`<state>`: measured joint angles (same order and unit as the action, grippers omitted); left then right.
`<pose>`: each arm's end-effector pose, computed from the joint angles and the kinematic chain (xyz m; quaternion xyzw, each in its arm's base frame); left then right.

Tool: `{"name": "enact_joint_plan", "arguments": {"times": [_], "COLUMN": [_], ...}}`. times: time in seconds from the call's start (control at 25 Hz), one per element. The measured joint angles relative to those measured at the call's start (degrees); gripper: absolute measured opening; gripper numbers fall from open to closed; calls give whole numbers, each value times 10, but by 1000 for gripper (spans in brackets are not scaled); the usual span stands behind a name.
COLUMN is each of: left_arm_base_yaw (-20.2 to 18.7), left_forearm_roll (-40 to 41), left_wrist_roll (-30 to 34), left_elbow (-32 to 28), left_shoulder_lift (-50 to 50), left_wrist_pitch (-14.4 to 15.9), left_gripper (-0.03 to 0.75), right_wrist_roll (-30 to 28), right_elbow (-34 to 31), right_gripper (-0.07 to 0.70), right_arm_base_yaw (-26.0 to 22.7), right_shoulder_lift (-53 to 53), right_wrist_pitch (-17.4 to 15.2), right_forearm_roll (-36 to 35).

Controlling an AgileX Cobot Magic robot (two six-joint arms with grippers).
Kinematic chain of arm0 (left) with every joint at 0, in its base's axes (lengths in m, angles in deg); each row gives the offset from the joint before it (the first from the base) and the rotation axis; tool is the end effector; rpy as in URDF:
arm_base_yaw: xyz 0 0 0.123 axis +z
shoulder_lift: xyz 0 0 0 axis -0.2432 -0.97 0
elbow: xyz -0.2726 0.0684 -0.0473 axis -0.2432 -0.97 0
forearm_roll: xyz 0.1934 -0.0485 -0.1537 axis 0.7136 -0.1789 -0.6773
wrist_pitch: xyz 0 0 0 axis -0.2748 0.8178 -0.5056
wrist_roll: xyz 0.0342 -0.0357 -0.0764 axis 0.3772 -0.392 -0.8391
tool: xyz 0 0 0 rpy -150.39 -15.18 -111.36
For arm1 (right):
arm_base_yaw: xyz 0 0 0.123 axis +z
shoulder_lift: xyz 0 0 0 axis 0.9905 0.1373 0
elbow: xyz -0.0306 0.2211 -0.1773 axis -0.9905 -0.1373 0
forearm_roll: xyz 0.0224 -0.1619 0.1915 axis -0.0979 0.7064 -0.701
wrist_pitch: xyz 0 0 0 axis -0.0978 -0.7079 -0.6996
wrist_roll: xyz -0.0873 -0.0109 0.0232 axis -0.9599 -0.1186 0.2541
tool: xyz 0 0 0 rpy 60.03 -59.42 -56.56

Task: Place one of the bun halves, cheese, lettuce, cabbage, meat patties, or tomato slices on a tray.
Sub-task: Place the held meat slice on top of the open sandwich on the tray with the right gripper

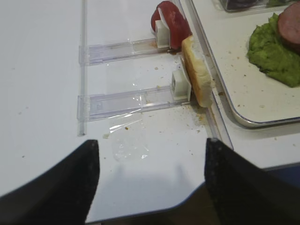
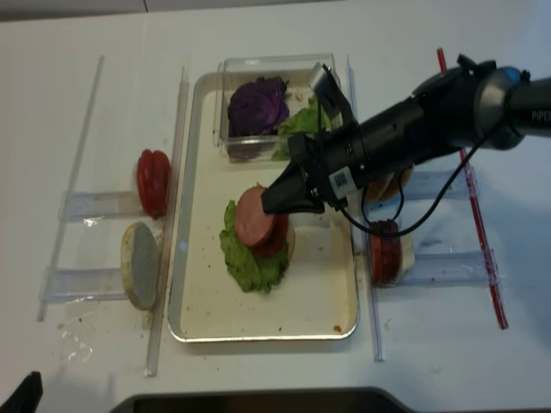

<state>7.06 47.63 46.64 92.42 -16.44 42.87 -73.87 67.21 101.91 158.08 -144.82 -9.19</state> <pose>-0.0097 0.0075 0.2621 0.0213 0.8835 -0.0075 0.4679 0.3059 0.1974 0.1742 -0.1034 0.8099 0.5756 0.0442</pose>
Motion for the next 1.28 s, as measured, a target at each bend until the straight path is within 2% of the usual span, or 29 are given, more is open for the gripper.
{"name": "enact_joint_plan", "arguments": {"times": [0.36, 1.08, 1.16, 1.28], "left_arm_base_yaw": [0, 0, 0, 0], "left_forearm_roll": [0, 0, 0, 0], "left_wrist_roll": [0, 0, 0, 0], "left_elbow": [0, 0, 0, 0], "left_shoulder_lift": [0, 0, 0, 0], "left_wrist_pitch": [0, 0, 0, 0], "left_gripper": [440, 406, 406, 408], "right_wrist_roll": [-1, 24, 25, 25], "right_elbow": [0, 0, 0, 0], "right_gripper": [80, 82, 110, 232], "right_arm_base_yaw": [0, 0, 0, 0], "right_shoulder_lift": [3, 3, 3, 3], "right_wrist_pitch": [21, 23, 23, 23], "right_forearm_roll": [0, 16, 16, 16]}}
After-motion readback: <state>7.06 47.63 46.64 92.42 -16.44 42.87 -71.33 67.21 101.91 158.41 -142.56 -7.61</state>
